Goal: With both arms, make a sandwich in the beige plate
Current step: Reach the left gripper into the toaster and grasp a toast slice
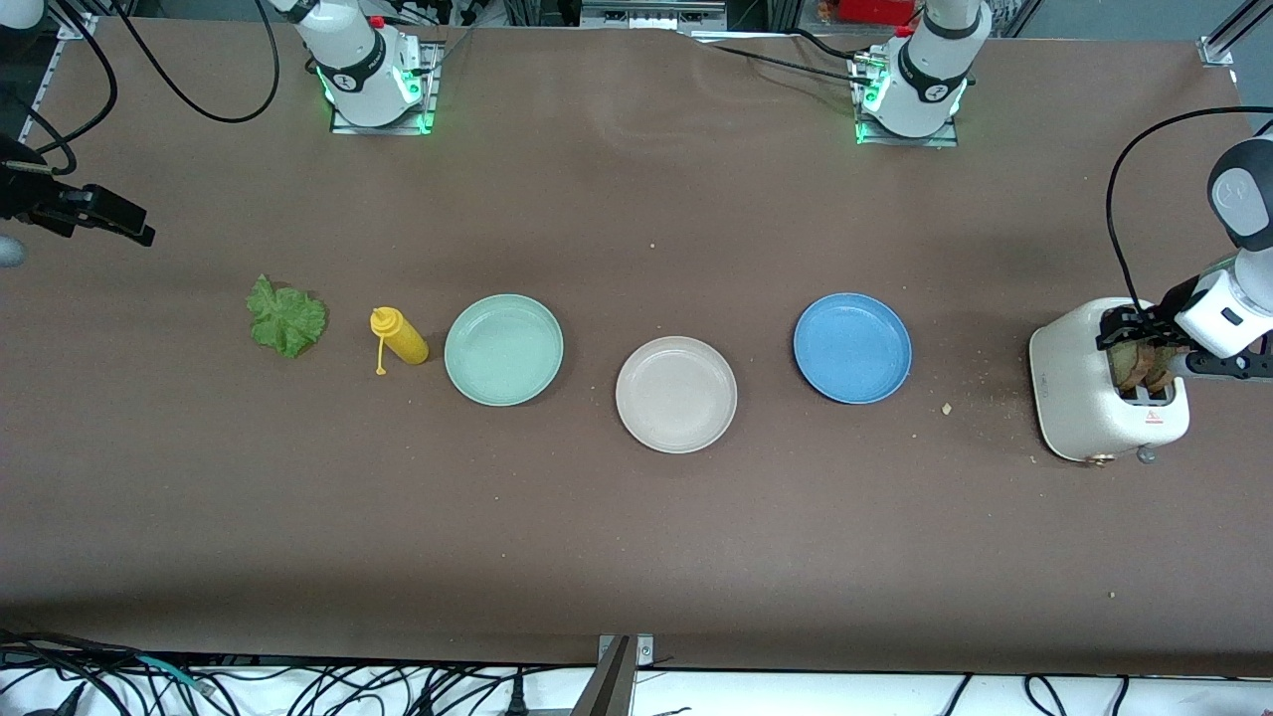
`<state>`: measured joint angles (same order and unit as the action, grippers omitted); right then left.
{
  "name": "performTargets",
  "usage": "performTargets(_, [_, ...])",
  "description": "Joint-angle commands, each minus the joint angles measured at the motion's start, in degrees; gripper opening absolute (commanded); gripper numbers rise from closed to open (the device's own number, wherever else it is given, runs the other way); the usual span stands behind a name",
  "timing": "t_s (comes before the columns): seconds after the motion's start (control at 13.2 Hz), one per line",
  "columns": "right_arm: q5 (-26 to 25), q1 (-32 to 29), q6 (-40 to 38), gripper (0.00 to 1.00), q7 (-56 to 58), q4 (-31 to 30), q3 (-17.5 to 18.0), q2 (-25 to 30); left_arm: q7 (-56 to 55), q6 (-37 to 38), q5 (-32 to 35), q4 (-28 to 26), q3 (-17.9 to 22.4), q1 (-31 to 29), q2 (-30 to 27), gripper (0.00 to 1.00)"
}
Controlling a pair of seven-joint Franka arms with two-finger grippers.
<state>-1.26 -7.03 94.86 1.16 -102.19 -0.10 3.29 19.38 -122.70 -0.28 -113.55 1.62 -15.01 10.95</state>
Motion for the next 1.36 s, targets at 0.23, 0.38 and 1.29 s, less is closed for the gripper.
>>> performTargets(0.23, [0.9,-0.4,-0.9,0.99,1.1,0.5,-0.3,0.1,5.3,-0.1,1.2,0.3,-0.3,-1.6,-1.0,0.0])
performTargets(0.38, [1.2,-0.4,-0.8,0.99,0.7,0.4,0.0,0.2,5.3,1.5,1.2,1.8,-0.2,-1.6,-1.5,0.0])
performTargets(1.29, [3.6,-0.1,-0.8,0.99,0.8,0.2,0.2,-0.1,4.4,31.7,-1.3,25.1,-4.1,4.2,0.3,0.0])
